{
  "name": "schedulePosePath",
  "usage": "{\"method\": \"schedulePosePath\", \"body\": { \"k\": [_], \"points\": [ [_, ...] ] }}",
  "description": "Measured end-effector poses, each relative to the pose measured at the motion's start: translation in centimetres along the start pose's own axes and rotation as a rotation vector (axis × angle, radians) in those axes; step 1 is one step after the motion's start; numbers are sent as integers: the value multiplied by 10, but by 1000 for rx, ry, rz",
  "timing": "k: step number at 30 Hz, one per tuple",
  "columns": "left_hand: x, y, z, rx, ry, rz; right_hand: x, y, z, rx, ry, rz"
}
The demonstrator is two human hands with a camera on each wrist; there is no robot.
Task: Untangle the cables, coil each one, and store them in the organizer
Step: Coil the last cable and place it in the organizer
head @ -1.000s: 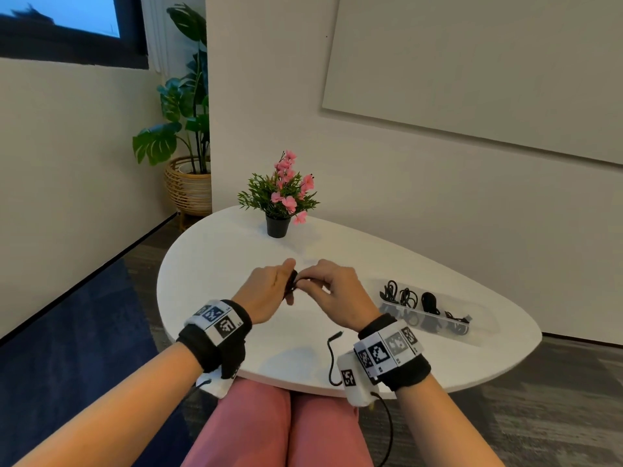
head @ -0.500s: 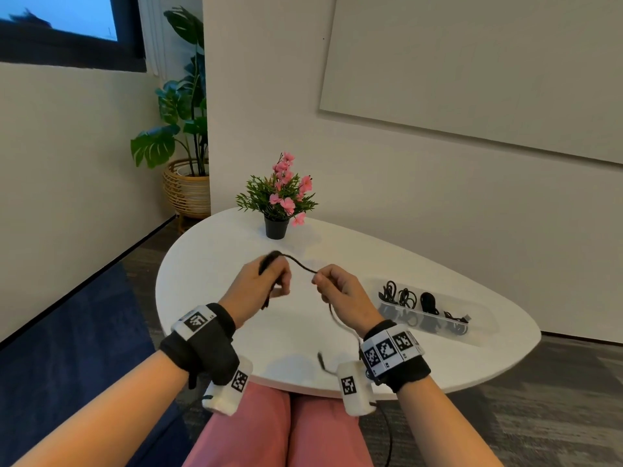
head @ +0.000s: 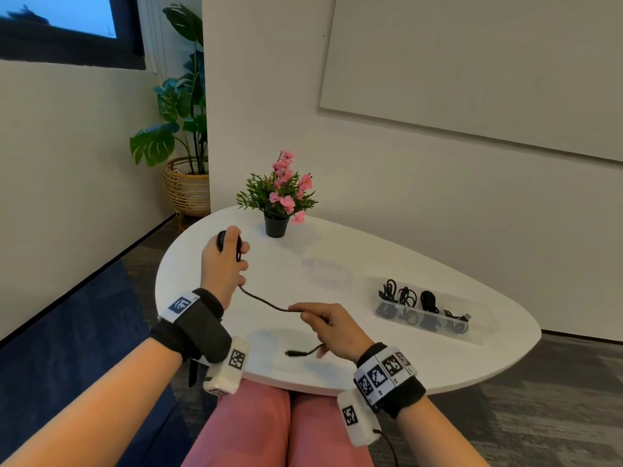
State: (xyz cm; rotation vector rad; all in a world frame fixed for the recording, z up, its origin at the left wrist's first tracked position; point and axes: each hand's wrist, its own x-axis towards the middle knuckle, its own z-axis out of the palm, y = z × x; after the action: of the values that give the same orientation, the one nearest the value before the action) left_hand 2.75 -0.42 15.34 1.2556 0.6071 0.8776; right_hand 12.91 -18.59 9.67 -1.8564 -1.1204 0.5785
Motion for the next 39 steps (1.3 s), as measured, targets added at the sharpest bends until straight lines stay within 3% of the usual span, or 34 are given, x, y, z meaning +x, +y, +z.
{"method": "schedulePosePath", "body": {
  "k": [3,6,8,10,14,19,25,30,32,36,39],
  "points": [
    [9,-16,-11,594,-92,238,1,-13,-16,-112,147,-54],
    [2,-32,-12,1060,-320,308,4,-31,-27,-123,186,-127],
    [-7,-36,-9,1093,-470,287,8,-39,-32,-113,213,-162],
    [-17,-36,-9,949,-616,271,12,-42,-37,-79,249,-177],
    [-31,-30,-5,917,-832,252,18,-39,-41,107,288,-65],
    [-34,-30,5,1016,-880,151,9,-41,-33,261,111,97],
    [-38,-28,7,1124,-909,139,9,-39,-28,-424,-4,-57],
    [-36,-33,12,1195,-933,155,9,-38,-26,-695,-27,-190],
    [-37,-33,14,1230,-904,217,8,-38,-29,-685,17,-255],
    [-37,-26,17,1449,-768,497,10,-33,-37,-619,118,-266],
    [-34,-23,16,1542,-781,507,8,-28,-48,-500,159,-226]
  ]
}}
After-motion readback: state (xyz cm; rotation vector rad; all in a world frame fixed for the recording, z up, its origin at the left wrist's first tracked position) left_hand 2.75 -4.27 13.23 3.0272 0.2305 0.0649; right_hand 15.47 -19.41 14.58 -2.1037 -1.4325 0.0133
